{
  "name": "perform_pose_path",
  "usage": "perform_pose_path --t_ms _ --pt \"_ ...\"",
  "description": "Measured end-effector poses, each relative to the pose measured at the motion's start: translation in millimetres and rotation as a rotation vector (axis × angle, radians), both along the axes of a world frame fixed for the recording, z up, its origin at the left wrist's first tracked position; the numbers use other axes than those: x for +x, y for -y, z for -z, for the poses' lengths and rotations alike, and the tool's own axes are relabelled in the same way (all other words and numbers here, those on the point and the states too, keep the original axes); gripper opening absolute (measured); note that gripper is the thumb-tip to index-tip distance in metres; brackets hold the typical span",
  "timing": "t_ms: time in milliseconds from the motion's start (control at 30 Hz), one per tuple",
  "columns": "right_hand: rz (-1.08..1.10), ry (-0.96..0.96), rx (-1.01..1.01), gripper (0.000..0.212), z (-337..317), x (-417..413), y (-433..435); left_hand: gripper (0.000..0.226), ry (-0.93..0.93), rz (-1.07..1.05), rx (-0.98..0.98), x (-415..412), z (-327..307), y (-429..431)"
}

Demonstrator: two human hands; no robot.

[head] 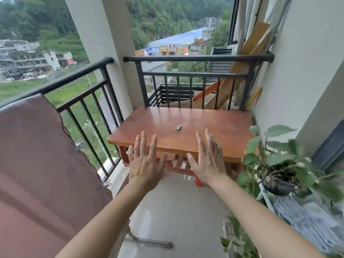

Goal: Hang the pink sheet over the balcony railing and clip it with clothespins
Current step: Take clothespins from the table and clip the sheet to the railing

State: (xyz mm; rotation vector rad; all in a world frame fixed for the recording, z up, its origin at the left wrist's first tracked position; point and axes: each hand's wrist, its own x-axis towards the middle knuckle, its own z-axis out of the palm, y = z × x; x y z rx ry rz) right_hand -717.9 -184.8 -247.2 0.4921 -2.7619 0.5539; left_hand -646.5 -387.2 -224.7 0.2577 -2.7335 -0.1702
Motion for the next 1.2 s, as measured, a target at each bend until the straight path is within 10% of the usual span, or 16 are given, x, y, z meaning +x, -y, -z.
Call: perform_pose_path --t_ms 767,1200 --pt "0.059 0.144 0.116 0.082 62 -383 132 0.070 0.248 0.034 0.116 -389 92 145" --pt "-0.061 0.766 0.252 0.069 215 -589 178 0.068 0.773 -0.188 0.308 -516 250 172"
